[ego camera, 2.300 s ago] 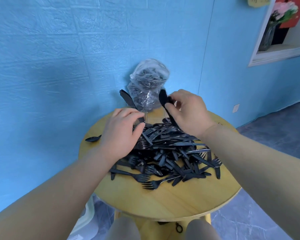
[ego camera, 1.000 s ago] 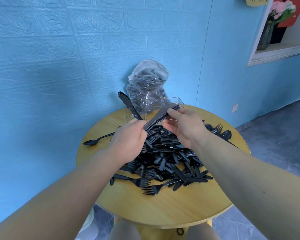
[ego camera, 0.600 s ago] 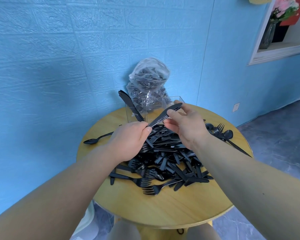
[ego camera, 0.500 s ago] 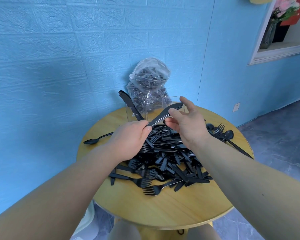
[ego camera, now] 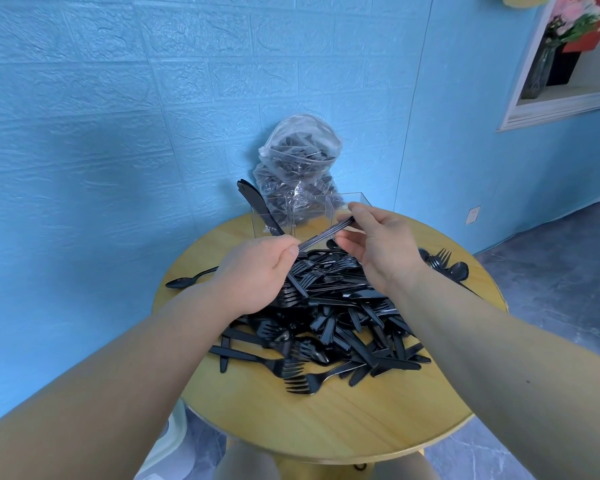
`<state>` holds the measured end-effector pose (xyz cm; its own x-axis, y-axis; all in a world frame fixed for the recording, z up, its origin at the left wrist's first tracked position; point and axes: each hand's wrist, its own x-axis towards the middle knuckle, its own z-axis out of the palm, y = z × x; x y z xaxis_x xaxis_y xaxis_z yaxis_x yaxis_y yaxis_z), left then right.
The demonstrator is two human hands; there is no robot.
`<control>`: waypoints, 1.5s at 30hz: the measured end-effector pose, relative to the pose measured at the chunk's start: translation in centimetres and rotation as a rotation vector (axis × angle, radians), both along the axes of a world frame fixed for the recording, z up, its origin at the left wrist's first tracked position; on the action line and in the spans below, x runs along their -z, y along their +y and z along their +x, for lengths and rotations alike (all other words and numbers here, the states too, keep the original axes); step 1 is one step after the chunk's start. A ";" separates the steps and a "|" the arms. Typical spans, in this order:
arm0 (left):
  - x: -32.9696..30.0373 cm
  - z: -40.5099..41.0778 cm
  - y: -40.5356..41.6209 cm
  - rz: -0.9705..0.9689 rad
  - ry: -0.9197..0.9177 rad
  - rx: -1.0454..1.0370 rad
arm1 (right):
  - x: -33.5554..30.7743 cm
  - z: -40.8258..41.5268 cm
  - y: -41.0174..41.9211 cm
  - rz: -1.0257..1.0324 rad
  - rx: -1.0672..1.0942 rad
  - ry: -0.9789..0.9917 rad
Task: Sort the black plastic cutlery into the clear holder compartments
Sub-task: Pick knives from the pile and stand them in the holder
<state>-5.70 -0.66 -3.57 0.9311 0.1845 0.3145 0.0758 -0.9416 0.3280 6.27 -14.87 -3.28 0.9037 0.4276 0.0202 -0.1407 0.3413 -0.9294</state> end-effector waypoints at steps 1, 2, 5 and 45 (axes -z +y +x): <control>0.0 0.0 0.1 0.006 -0.006 -0.001 | 0.0 0.0 0.1 -0.001 -0.005 0.005; 0.0 0.1 0.2 0.010 -0.013 -0.007 | -0.1 0.0 0.2 -0.004 -0.009 0.010; 0.0 0.4 0.2 0.057 -0.029 -0.038 | -0.2 0.2 0.4 -0.012 0.002 0.014; 4.1 6.5 13.8 0.169 -0.072 -0.106 | -1.1 8.9 18.2 -0.826 -0.359 -0.988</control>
